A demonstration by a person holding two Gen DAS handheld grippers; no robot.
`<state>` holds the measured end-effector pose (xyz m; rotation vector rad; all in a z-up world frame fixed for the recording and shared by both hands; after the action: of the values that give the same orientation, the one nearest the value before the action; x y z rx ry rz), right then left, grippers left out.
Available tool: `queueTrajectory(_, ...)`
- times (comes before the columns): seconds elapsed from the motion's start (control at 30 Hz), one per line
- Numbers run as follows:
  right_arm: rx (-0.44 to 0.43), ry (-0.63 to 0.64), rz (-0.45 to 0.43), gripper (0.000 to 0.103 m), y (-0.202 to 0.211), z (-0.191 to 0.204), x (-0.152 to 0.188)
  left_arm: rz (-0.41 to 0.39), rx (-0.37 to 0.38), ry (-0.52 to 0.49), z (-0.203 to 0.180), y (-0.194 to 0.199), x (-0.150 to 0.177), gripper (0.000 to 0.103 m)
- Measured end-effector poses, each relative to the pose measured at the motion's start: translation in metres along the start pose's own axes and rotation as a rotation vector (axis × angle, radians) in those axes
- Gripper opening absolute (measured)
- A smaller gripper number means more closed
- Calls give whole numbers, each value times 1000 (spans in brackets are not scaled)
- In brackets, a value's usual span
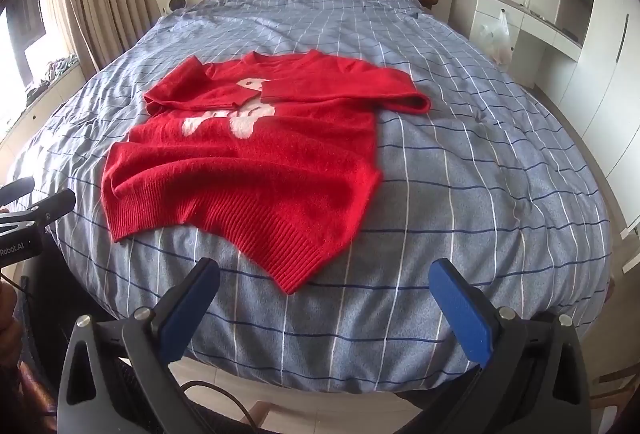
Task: Fold small clothes
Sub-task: 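Move both grippers toward the hem of the red sweater, then grasp the sweater hem with both grippers and flip the sweater over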
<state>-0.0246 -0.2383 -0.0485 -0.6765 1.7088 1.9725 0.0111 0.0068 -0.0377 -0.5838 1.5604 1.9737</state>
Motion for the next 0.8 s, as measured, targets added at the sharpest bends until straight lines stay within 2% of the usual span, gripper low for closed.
queueTrajectory(0.17, -6, 6, -5, 103, 1, 4, 1, 4, -8, -6, -2, -4, 2, 103)
queueTrajectory(0.27, -29, -3, -12, 103, 3, 4, 3, 37, 0, 8, 2, -15, 8, 103)
queueTrajectory(0.43, -51, -57, -30, 103, 4, -13, 16, 170, 158, 112, 24, -50, 28, 103)
queueTrajectory(0.53, -64, -89, -11, 103, -6, -26, 26, 195, 180, 161, 28, -68, 35, 103)
queueTrajectory(0.6, -135, -145, 0, 103, -19, -33, 30, 209, 190, 183, 21, -84, 37, 103)
queueTrajectory(0.73, -337, -286, 2, 102, -57, -43, 31, 265, 223, 259, 10, -119, 39, 102)
queueTrajectory(0.8, -426, -349, 8, 92, -73, -39, 30, 255, 239, 310, 12, -124, 40, 101)
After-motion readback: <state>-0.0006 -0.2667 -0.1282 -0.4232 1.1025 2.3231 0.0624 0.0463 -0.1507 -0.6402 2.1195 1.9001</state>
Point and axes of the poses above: each gripper's, at about its wrist camera, not at the fingertips, and y roughly against the way its jaws point, z to its left, x to its underside, the point moved 3 cm from there along -y, roughly the way its jaws point, and after that the axes turned 9 degrees about -x, right-handed, at the moved point
